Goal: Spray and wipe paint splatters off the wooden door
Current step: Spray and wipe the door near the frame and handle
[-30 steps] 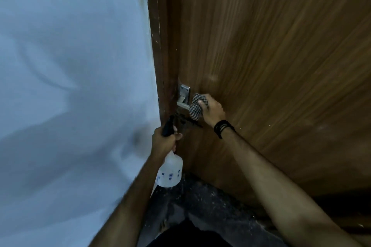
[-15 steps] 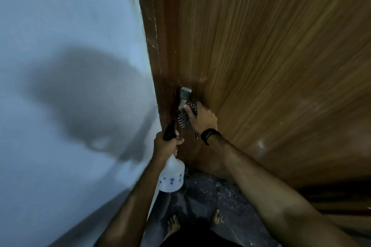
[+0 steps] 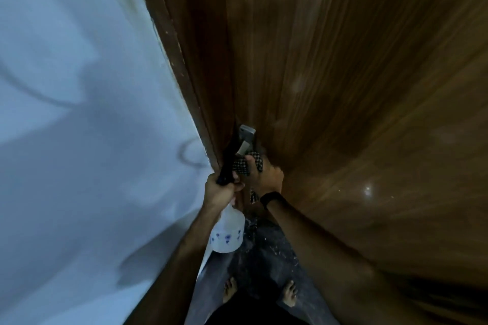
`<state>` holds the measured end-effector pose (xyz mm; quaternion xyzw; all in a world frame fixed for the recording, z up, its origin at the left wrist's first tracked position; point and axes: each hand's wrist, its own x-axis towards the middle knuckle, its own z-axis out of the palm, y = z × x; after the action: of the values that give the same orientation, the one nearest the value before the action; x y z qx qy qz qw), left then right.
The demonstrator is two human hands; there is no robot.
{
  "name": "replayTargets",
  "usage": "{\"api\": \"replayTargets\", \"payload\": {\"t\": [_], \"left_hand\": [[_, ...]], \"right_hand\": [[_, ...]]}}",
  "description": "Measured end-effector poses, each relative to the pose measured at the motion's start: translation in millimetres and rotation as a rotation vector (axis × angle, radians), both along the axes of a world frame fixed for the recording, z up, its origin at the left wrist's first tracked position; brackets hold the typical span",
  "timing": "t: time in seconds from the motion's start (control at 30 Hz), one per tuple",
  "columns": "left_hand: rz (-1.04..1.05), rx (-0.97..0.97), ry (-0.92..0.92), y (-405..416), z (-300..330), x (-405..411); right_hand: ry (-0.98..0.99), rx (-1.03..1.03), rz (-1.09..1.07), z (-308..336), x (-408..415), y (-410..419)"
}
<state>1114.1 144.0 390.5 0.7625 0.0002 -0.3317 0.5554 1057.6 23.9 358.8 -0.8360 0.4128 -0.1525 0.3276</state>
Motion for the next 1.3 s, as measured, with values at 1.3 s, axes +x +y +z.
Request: {"api": "replayTargets", "payload": {"t": [1.3], "left_hand": [[0.158, -0.151, -0.263, -47.6, -10.9, -18.9]], "right_hand": [[0.284, 0.126, -0.012, -43.0, -84.5, -44.4]]}}
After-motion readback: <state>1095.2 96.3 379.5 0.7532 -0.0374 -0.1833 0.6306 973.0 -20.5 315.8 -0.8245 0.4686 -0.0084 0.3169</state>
